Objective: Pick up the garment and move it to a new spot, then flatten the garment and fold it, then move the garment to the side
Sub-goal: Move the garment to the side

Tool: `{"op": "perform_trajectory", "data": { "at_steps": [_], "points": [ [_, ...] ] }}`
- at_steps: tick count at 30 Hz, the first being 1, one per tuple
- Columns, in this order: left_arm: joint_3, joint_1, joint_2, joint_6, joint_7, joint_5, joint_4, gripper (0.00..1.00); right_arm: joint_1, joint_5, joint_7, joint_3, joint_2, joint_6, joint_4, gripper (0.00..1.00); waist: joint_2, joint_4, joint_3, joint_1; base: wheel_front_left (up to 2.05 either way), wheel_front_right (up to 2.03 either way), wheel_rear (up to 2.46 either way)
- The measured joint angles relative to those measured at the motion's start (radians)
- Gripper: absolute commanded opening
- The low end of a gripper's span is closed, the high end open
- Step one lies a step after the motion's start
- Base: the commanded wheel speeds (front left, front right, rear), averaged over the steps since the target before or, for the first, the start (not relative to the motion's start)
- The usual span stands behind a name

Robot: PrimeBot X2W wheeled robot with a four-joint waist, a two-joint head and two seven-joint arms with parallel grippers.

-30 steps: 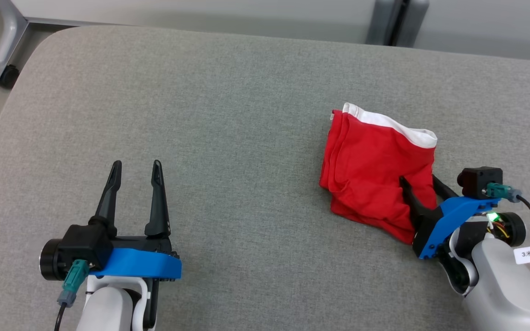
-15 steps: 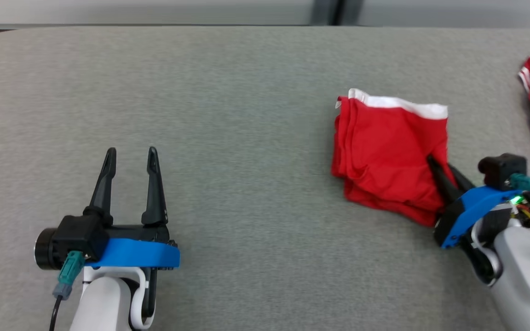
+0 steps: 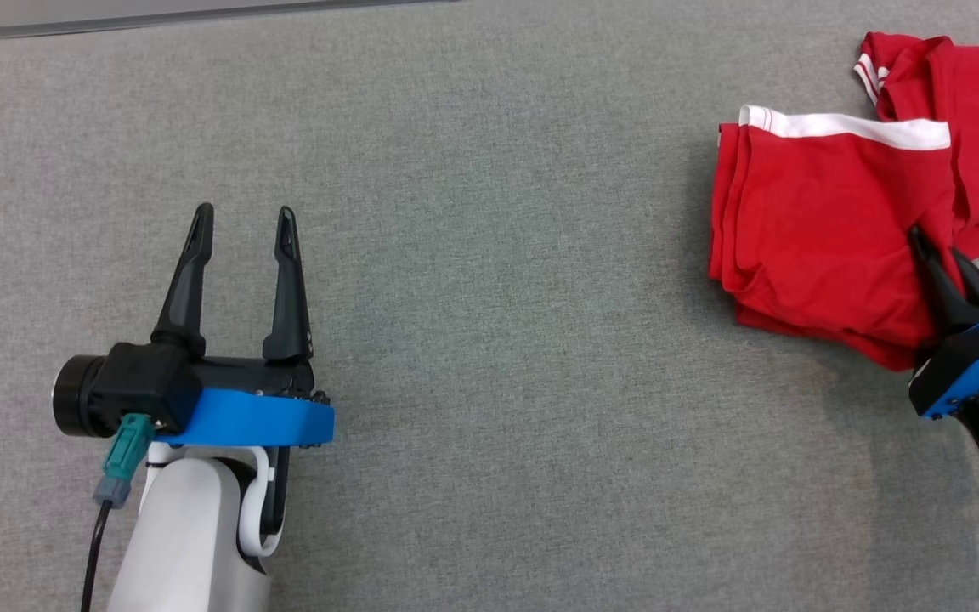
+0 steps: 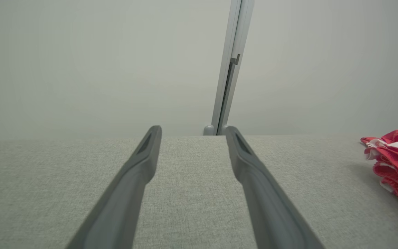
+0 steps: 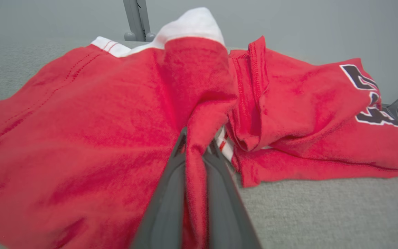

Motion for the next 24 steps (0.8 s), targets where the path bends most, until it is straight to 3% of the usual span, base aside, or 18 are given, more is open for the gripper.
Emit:
{"op": "perform_trajectory", "data": {
  "at_steps": [8,17,20,22,24],
  "points": [
    [-0.006,-0.028,0.0,-0.003,0.0,0.0,0.0,1.0,-0.042,-0.006,0.039,-0.006,-0.044,0.0,-0.054,0.0,0.0,0.015,0.034,0.0,0.0,0.0,0.0],
    [0.008,-0.041,0.0,-0.002,0.0,0.012,-0.022,1.0,-0.125,-0.006,0.124,-0.037,-0.272,0.0,-0.093,0.0,0.0,0.024,0.106,0.0,0.0,0.0,0.0],
    [0.005,-0.066,0.0,-0.003,0.0,0.021,-0.032,1.0,-0.15,0.012,0.162,-0.053,-0.379,0.0,-0.09,0.0,0.0,0.029,0.14,0.0,0.0,0.0,0.0],
    [0.005,-0.071,0.0,-0.003,0.0,0.024,-0.035,1.0,-0.155,0.022,0.176,-0.058,-0.392,0.0,-0.09,0.0,0.0,0.03,0.15,0.0,0.0,0.0,0.0],
    [0.001,-0.085,0.0,-0.003,0.0,0.033,-0.046,1.0,-0.16,0.023,0.207,-0.058,-0.452,0.0,-0.083,0.0,0.0,0.035,0.176,0.0,0.0,0.0,0.0]
  ]
}}
